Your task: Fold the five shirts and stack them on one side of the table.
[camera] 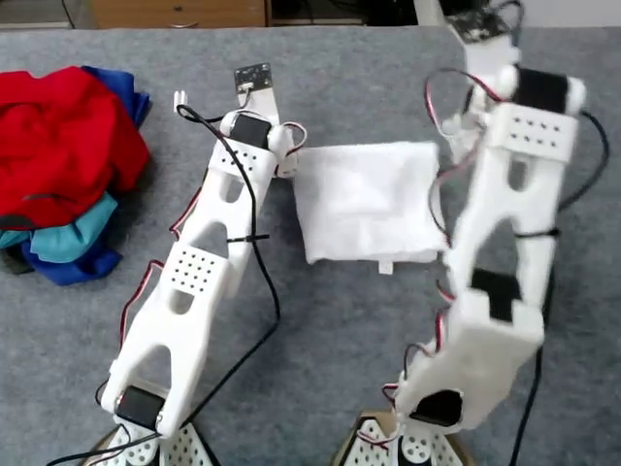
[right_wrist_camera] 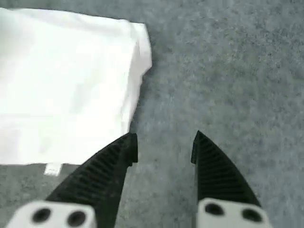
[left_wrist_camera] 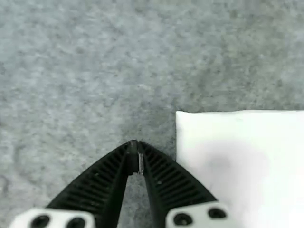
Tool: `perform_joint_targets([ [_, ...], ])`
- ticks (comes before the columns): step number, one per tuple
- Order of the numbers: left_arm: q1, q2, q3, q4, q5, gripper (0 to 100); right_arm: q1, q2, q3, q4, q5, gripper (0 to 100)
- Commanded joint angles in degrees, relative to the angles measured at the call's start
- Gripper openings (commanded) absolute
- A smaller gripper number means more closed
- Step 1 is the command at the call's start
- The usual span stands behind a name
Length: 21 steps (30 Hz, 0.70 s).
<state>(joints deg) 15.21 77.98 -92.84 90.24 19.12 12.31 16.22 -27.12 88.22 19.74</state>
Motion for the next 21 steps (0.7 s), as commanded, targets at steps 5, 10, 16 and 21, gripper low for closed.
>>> perform_joint_targets([
  [5, -0.79, -0.92, -2.99, 0.44, -0.44, 2, -2.77, -0.75, 14.73, -32.97, 1.05, 25.6],
  [10, -1.93, -0.92, -2.99, 0.44, -0.44, 2, -6.9, 2.59, 4.62, -16.88, 0.97, 8.4],
  [16, -2.37, -1.19, -3.08, 0.0, -0.44, 2, -1.36, 3.74, -2.86, 2.81, -3.25, 15.3],
  [21, -6.42, -1.36, -3.08, -0.18, -0.53, 2, 0.57, 3.65, -1.01, 14.15, -1.58, 28.6],
])
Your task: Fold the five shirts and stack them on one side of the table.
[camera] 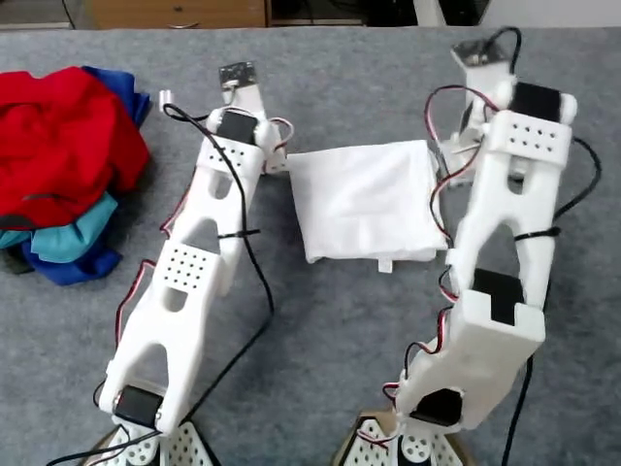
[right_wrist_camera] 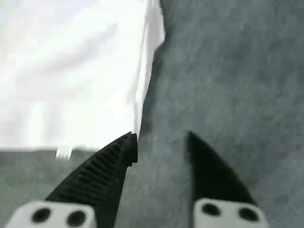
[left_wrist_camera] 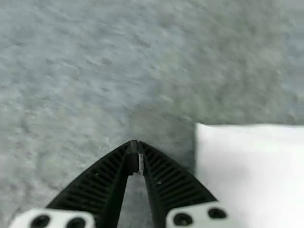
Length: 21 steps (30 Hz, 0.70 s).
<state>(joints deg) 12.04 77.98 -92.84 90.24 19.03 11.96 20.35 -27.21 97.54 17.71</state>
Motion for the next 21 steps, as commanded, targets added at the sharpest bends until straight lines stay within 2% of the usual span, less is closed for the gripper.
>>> perform_joint_targets([
  [1, -4.4, -1.36, -3.08, -0.53, -0.44, 2, 0.92, -0.66, 1.36, 4.4, -0.97, 28.8],
  [4, -5.45, -1.36, -3.08, -0.53, -0.35, 2, 0.31, -1.36, 10.15, -0.7, -4.66, 28.9],
  [11, -5.54, -1.27, -3.08, -0.97, -0.44, 2, -7.34, -2.77, 30.73, -23.65, -12.92, 29.0],
  [16, -5.54, -1.27, -3.08, -1.05, -0.44, 2, -9.98, -2.42, 34.68, -32.97, -16.35, 28.9],
  [21, -5.63, -1.01, -2.99, -3.08, -0.44, 2, -9.45, 3.03, 32.92, -33.49, -16.0, 28.5],
])
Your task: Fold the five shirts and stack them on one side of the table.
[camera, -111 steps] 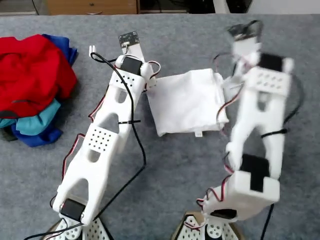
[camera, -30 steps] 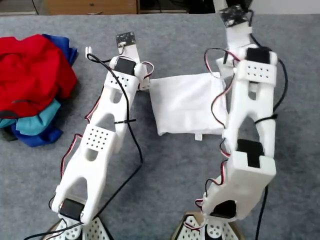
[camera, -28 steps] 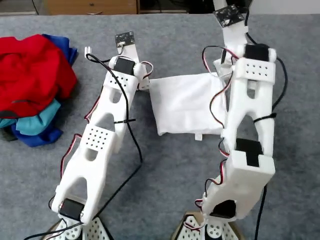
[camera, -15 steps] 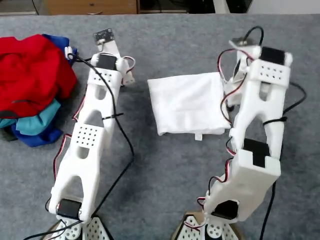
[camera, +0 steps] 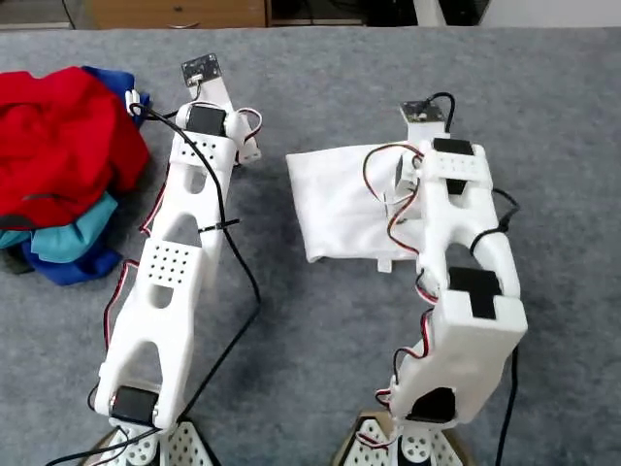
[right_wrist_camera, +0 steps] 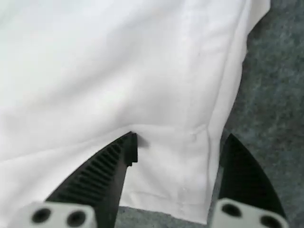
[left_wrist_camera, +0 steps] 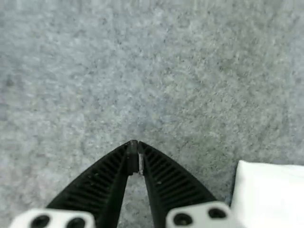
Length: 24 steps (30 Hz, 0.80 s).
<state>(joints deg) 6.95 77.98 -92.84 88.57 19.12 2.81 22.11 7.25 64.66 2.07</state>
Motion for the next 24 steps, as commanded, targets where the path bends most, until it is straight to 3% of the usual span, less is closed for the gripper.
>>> perform_joint_targets([
  [1, -0.53, -1.01, -2.99, -1.41, -0.53, 2, -0.31, 1.98, -3.03, 0.79, -0.35, 28.5],
  [5, -0.88, -1.01, -2.99, -1.49, -0.53, 2, -0.31, 5.23, -7.34, 3.96, -0.26, 24.5],
  [10, -1.32, -1.01, -2.9, -1.58, -2.11, 2, 0.57, 9.63, -13.32, 8.62, -0.53, 0.6],
  [24, -1.23, -1.01, -2.99, -1.67, -3.25, 2, 8.92, 11.12, -33.45, 19.16, 2.9, 0.2],
])
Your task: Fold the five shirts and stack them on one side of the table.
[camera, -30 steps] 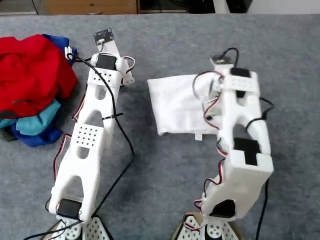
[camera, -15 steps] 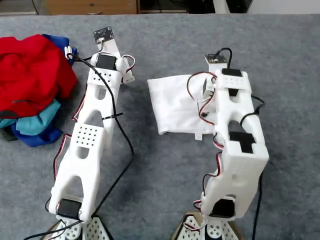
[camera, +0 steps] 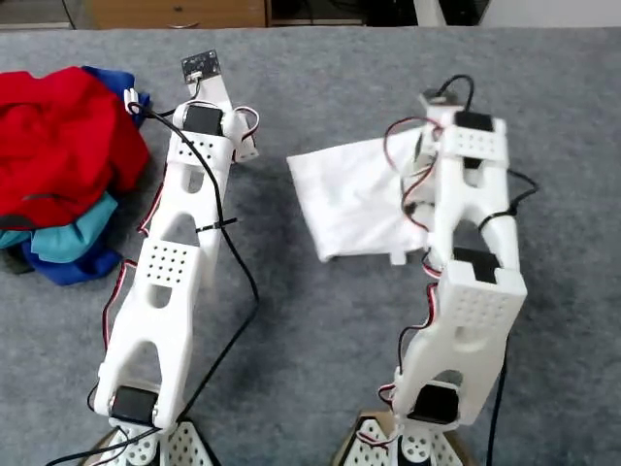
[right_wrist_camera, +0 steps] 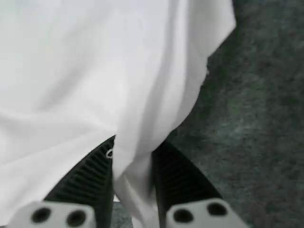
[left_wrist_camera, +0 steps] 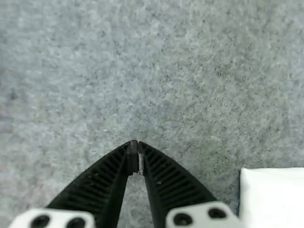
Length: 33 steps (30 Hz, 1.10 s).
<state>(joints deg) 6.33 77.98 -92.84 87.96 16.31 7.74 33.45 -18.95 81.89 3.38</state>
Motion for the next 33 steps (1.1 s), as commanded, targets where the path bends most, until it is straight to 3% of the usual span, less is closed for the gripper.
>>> perform_joint_targets([
  [1, -0.62, -1.01, -2.99, -1.05, -0.44, 2, 5.67, 0.13, -9.27, 2.37, 2.29, 0.3],
  [13, -0.7, -1.01, -2.99, -1.05, -0.53, 2, 27.47, 15.34, -34.33, 2.73, 13.01, 0.3],
  [17, -0.62, -1.01, -2.99, -1.05, -0.53, 2, 30.02, 22.29, -43.74, 5.1, 16.09, 0.4],
  [20, -0.53, -1.01, -2.99, -1.05, -0.53, 2, 28.0, 27.21, -48.66, 8.97, 18.64, 1.9],
  [28, -0.26, -1.27, -2.99, -0.7, -0.53, 2, 26.59, 30.55, -69.05, 19.78, 22.95, 41.8],
  [31, 0.0, -1.54, -3.08, -0.44, -0.62, 2, 29.85, 29.93, -77.32, 20.57, 21.1, 42.5],
  [33, -0.53, -2.68, -3.16, 0.0, -0.79, 2, 31.16, 25.71, -75.47, 20.48, 20.31, 42.1],
])
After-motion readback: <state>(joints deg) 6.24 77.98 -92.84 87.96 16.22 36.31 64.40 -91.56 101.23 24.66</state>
